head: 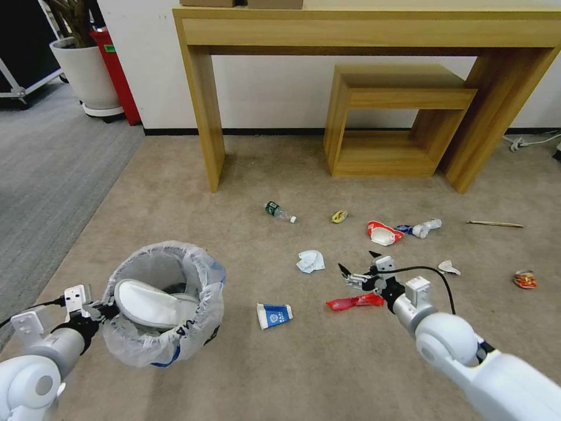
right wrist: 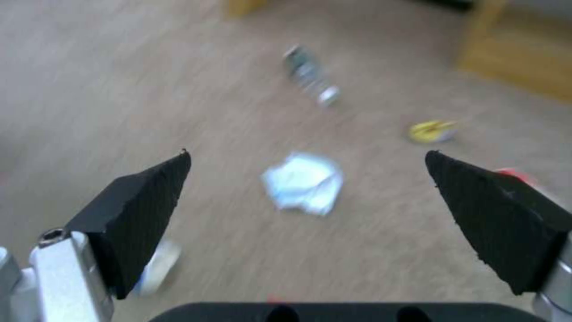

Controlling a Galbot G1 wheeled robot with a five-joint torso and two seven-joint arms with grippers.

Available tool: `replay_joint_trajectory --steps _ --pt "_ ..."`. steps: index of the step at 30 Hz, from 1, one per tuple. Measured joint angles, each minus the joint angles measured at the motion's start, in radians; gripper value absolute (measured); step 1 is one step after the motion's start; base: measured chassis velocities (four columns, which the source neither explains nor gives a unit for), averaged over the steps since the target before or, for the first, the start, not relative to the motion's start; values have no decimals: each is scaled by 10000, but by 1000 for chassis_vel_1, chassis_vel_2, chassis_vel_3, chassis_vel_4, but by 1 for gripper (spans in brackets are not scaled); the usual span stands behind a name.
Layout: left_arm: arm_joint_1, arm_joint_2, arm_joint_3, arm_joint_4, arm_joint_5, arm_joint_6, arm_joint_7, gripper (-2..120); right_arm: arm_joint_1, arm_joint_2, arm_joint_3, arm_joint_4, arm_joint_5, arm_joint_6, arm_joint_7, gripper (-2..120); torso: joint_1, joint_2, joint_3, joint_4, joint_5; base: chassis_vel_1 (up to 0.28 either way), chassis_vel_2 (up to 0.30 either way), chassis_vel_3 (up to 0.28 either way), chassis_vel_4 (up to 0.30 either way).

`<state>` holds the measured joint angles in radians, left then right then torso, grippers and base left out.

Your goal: Pick up the trash bin and place the garbage on the floor into it.

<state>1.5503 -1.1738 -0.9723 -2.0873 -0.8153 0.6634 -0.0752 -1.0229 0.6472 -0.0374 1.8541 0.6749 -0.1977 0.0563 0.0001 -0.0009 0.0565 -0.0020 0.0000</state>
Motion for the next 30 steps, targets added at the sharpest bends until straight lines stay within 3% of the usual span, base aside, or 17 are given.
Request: replay_joint_trajectory --steps 2,3,6,8,11,12,18,26,30 --pt "2 -98 9 -3 93 -3 1 1 817 -524 -1062 -311 -249 -305 -1039 100 -1 1 -1 0 -4 0 0 0 0" --pt "2 -98 9 -3 93 -3 1 1 817 -524 -1062 -311 -249 -305 -1039 100 -1 1 -1 0 -4 0 0 0 0" --pt "12 -342 67 46 286 -73 80 1 2705 -925 -2998 -770 -468 -668 -1781 100 0 1 1 -3 1 0 0 0 0" --pt "5 -427 86 71 340 -99 105 1 3272 -920 -3557 -871 -471 -739 -1813 100 0 2 0 0 -11 0 0 0 0" --pt "-37 -714 156 162 508 -138 170 1 4638 -471 -5011 -1405 -517 -882 -1836 100 0 1 0 2 4 0 0 0 0" --pt "-37 -714 156 162 508 -138 170 1 4638 -471 -5011 -1405 -517 -882 -1836 100 0 1 0 2 4 0 0 0 0" --pt "-30 -1041 92 203 670 -207 220 1 6327 711 -7104 -3036 -1216 -310 -3056 100 -1 1 0 -3 -7 0 0 0 0" --pt "173 -1430 -55 140 935 -325 297 1 7522 2174 -8452 -4702 -1677 134 -3338 100 -1 1 1 3 -2 0 0 0 0" --pt "205 -1502 -123 79 941 -339 300 1 7637 2474 -8787 -5038 -1722 145 -3288 100 0 1 1 0 0 0 0 0 0"
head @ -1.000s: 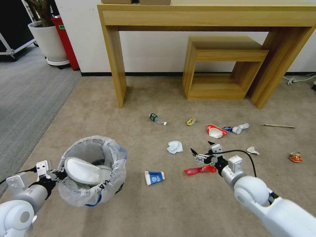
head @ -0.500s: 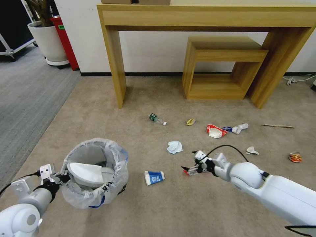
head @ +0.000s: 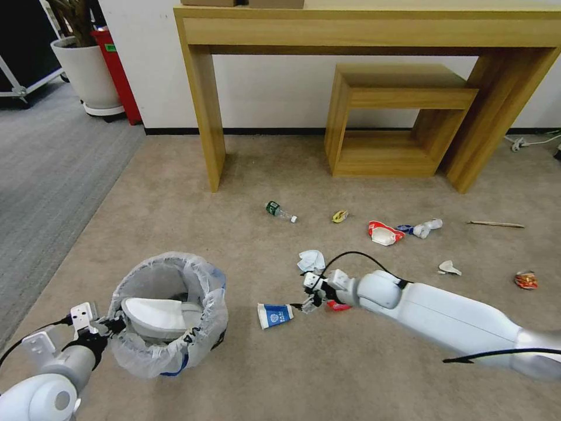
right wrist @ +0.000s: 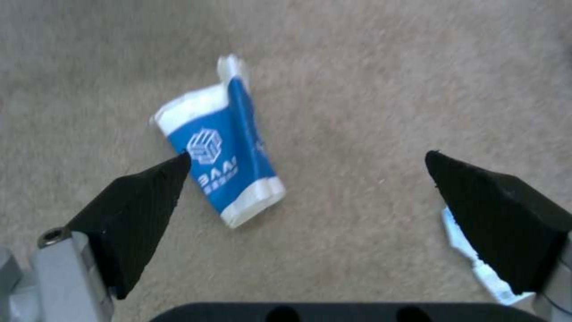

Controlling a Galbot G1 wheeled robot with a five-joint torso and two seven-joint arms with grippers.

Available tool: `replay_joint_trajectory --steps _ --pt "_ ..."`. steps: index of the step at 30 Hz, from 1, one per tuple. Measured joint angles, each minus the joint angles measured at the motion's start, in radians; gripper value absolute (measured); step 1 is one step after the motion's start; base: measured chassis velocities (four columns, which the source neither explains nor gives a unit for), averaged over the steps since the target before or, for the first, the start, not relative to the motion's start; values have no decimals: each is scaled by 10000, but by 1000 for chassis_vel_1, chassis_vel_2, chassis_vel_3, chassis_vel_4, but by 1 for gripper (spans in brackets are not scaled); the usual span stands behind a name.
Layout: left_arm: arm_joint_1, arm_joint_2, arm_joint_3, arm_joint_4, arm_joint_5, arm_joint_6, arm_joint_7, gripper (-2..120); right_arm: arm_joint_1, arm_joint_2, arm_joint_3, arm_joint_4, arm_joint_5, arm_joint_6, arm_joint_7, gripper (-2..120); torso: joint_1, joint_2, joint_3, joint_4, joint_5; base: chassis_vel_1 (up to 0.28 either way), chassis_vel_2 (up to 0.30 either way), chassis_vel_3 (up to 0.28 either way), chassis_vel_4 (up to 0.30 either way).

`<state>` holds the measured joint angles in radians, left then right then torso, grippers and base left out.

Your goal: Pick up the trash bin and place the garbage on the floor into it.

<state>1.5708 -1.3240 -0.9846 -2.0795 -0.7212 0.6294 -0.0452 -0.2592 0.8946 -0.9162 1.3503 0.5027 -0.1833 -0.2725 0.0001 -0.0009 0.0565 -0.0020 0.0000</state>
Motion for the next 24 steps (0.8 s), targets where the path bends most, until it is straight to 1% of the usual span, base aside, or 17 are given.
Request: replay_joint_trajectory --steps 2,4,5,8,9,12,13,14,15,17,19,20,23,24 --pt "12 -18 -22 -11 0 -10 1 1 29 110 -140 -165 -9 -23 11 100 0 0 0 0 -1 0 0 0 0" --pt "24 -74 -75 -11 20 -36 2 1 97 386 -490 -718 -57 44 52 100 0 0 0 0 -1 0 0 0 0" --pt "24 -74 -75 -11 20 -36 2 1 97 386 -490 -718 -57 44 52 100 0 0 0 0 -1 0 0 0 0" --pt "30 -162 -84 28 58 -82 1 1 84 748 -716 -1479 -128 265 70 100 0 0 -1 -1 -2 0 0 0 0" --pt "30 -162 -84 28 58 -82 1 1 84 748 -716 -1479 -128 265 70 100 0 0 -1 -1 -2 0 0 0 0" --pt "26 -176 -114 69 61 -92 2 1 -23 1111 -864 -2102 -157 535 110 100 0 0 0 -1 0 0 0 0 0" --pt "26 -176 -114 69 61 -92 2 1 -23 1111 -864 -2102 -157 535 110 100 0 0 0 -1 0 0 0 0 0" --pt "13 -162 -136 100 55 -95 2 1 -62 1273 -931 -2317 -158 624 131 100 0 0 -1 -1 -1 0 0 0 0" --pt "-42 -134 -183 187 28 -105 2 1 -117 1629 -1053 -2724 -156 820 327 99 0 0 -1 -1 -1 0 0 0 0" --pt "-55 -135 -183 212 22 -124 1 1 -131 1751 -1083 -2861 -157 869 350 99 0 0 -1 -1 -2 0 0 0 0" --pt "-61 -154 -183 275 17 -152 17 1 -181 2210 -1142 -3293 -177 1098 430 97 -1 0 -1 -1 -4 0 0 0 0" --pt "-61 -154 -183 275 17 -152 17 1 -181 2210 -1142 -3293 -177 1098 430 97 -1 0 -1 -1 -4 0 0 0 0" --pt "-60 -153 -187 350 17 -224 36 1 -256 2802 -1155 -3720 -187 1188 517 93 -1 0 -1 0 -4 0 0 0 0" --pt "-60 -153 -187 350 17 -224 36 1 -256 2802 -1155 -3720 -187 1188 517 93 -1 0 -1 0 -4 0 0 0 0"
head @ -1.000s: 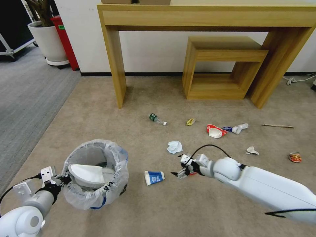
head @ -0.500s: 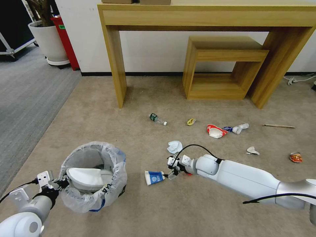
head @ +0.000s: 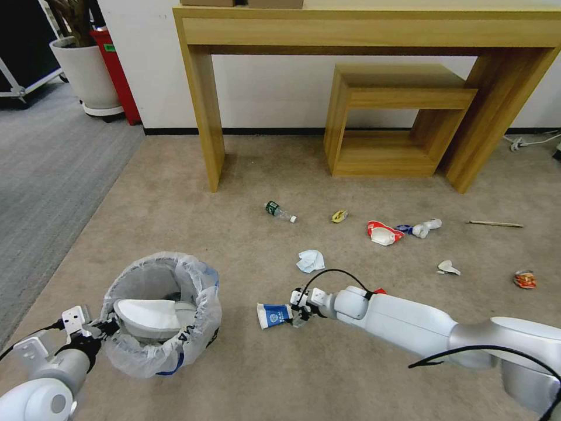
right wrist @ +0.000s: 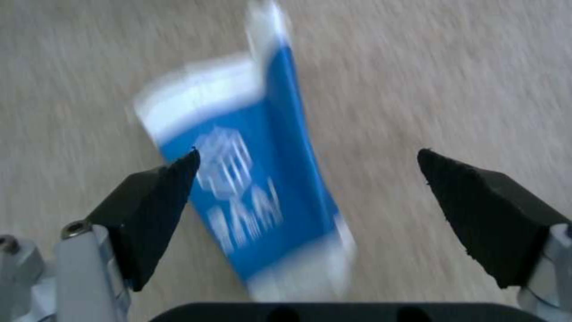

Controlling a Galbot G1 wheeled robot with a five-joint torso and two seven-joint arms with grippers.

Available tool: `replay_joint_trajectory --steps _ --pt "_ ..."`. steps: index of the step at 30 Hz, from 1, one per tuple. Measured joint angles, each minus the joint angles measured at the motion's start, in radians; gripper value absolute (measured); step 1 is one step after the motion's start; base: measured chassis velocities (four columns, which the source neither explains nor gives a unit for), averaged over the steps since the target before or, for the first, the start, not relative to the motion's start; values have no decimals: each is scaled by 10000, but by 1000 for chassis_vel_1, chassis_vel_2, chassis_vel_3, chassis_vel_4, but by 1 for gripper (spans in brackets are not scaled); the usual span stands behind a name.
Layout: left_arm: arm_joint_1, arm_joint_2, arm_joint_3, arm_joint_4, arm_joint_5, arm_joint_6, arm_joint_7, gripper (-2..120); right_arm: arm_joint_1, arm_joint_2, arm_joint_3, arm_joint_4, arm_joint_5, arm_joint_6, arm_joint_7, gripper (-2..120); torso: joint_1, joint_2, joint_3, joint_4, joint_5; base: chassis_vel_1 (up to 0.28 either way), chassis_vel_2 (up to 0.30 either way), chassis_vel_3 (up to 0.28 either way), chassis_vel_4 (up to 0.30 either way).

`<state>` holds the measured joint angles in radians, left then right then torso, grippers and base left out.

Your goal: Pick up the trash bin and place the garbage on the floor into it.

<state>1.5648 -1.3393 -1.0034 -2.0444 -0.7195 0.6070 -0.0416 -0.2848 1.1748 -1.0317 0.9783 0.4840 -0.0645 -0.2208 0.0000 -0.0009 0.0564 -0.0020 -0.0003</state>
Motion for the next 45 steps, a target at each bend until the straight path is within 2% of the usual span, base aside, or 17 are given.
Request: replay_joint_trajectory --steps 3,9,11,16,18,20,21,25,28,31,38,40,42,44,45 --pt "22 30 -46 34 -6 -37 23 1 -120 443 0 -368 -15 114 66 82 1 0 1 1 3 0 0 0 0" --pt "91 95 -133 58 -36 -82 60 1 -266 679 8 -590 -60 137 200 68 1 0 0 1 2 0 0 0 0" --pt "114 119 -153 65 -39 -108 72 1 -309 688 24 -625 -76 139 222 59 1 0 0 0 3 0 0 0 0" --pt "157 92 -145 71 -29 -155 107 1 -378 664 79 -662 -111 200 289 52 1 0 0 0 4 0 0 0 0" --pt "194 42 -97 96 37 -197 145 1 -421 585 150 -626 -142 244 367 41 0 0 0 0 3 0 0 0 0" --pt "197 36 -89 100 46 -204 148 1 -427 565 159 -611 -143 247 395 39 0 0 0 0 3 0 0 0 0" --pt "198 14 -62 101 67 -238 159 1 -456 501 197 -574 -146 256 464 31 0 0 0 0 3 0 0 0 0" --pt "203 13 -44 87 71 -248 164 1 -528 425 259 -571 -163 286 499 22 0 0 1 0 4 0 0 0 0" --pt "215 5 -33 49 79 -281 165 1 -629 251 374 -538 -176 358 535 7 0 0 0 -1 3 0 0 0 0" --pt "205 5 -10 53 105 -281 165 1 -670 208 464 -534 -177 441 554 2 0 1 0 0 4 0 0 0 0" --pt "122 34 74 117 135 -267 151 1 -876 -316 1106 -2 1 711 653 0 0 0 1 -1 4 0 0 0 0" --pt "106 97 76 137 134 -206 141 1 -1020 -886 1701 759 236 759 904 0 1 0 1 -1 5 0 0 0 0" --pt "103 127 75 137 125 -184 133 1 -1067 -1138 1954 1179 374 812 1002 0 0 0 0 -3 0 0 0 0 0" --pt "103 213 75 81 65 -119 117 1 -1263 -1744 2846 2620 692 1076 1091 0 1 0 1 -3 5 0 0 0 0" --pt "103 213 75 81 65 -119 117 1 -1263 -1744 2846 2620 692 1076 1091 0 1 0 1 -3 5 0 0 0 0"
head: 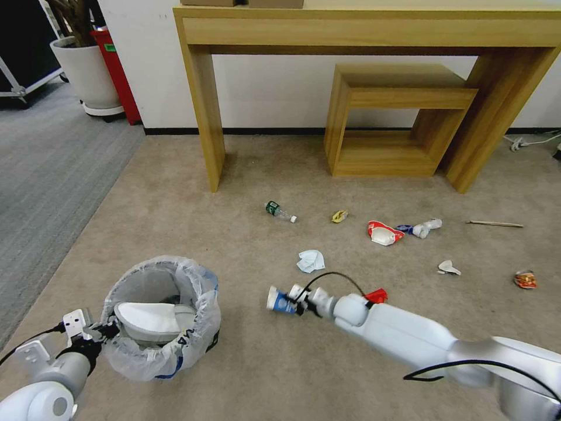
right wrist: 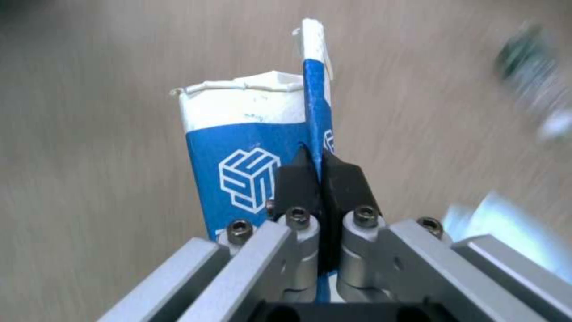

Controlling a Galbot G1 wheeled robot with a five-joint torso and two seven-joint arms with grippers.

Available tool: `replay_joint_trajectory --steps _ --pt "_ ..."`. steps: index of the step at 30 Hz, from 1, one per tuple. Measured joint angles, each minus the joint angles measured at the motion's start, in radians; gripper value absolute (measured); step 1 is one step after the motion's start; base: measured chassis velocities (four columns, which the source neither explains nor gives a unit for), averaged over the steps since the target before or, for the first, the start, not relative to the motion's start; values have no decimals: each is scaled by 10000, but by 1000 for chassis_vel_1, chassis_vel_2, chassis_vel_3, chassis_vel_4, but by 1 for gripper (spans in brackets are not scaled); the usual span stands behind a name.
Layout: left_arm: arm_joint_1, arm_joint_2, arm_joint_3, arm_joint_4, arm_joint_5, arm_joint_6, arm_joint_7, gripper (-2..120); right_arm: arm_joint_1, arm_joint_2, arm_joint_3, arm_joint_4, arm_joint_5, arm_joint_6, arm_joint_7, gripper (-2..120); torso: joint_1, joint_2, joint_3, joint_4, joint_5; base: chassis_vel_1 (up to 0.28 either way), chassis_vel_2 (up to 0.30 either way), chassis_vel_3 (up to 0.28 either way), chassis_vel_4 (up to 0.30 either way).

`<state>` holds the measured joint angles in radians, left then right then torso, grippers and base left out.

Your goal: Pick up the trash bin and place the garbage on the floor into it.

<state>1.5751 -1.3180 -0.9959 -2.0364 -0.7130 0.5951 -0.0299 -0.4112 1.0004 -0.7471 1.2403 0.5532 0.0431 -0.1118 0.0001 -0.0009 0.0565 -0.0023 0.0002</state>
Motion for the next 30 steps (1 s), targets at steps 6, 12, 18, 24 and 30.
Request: replay_joint_trajectory --steps 6,12,18,24,30 --pt "18 78 -3 -180 -96 116 -94 1 -410 -870 1615 2730 523 695 -303 0 -1 0 -2 3 -2 0 0 0 0" --pt "19 45 52 -402 -109 236 -158 1 -432 -1393 2179 4978 1448 1182 -910 0 -1 0 -2 2 -2 0 0 0 0" --pt "84 -30 78 -754 -132 349 -244 1 681 -1305 1317 6079 3078 1388 -1600 0 -1 0 -1 2 -2 0 0 0 0" --pt "177 -97 48 -1064 -192 371 -286 1 2041 -856 -372 6195 3625 897 -1107 0 -1 0 -1 3 -2 0 0 0 0" --pt "218 -272 27 -1356 -243 385 -297 1 2871 32 -1986 5889 3844 -36 201 0 -1 0 0 3 -3 0 0 0 0"
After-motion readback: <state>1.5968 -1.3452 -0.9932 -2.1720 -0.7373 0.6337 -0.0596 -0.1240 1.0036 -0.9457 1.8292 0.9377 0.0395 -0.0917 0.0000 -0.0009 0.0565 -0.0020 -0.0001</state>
